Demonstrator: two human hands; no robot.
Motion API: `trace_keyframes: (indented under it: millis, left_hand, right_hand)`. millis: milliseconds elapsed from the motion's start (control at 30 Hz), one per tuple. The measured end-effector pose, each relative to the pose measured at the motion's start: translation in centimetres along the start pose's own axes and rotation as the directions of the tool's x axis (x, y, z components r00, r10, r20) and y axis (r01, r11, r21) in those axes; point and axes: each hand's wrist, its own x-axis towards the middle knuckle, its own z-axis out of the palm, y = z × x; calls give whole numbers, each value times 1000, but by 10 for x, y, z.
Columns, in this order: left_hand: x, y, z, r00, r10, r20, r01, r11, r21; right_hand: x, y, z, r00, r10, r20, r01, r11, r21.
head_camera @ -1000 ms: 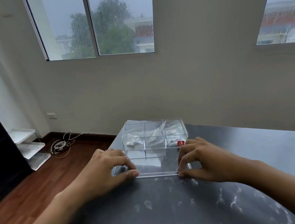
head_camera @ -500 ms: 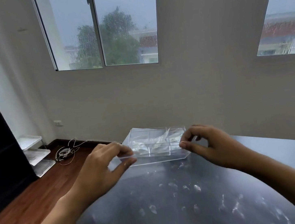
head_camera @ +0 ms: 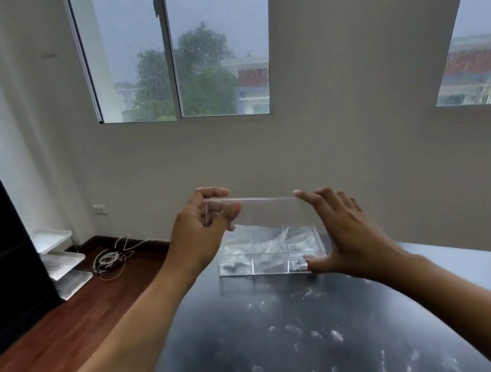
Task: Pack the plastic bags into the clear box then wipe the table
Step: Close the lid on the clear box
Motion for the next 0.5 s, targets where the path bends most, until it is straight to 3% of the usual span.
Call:
trace_keyframes:
  millis: [100,200,500]
  left_hand:
    - [16,-18,6,995,-83,-50,84,996,18]
    - [23,-36,12,988,-146,-48,151,977,149]
    - [38,-81,22,945,-327,-2,312,899,308]
  right_hand:
    - [15,10,9,994,30,105,-45,989,144]
    - [30,23,18,974,44,223,-106,956,275]
    - [48,50,39,880,75,470,-255,908,333]
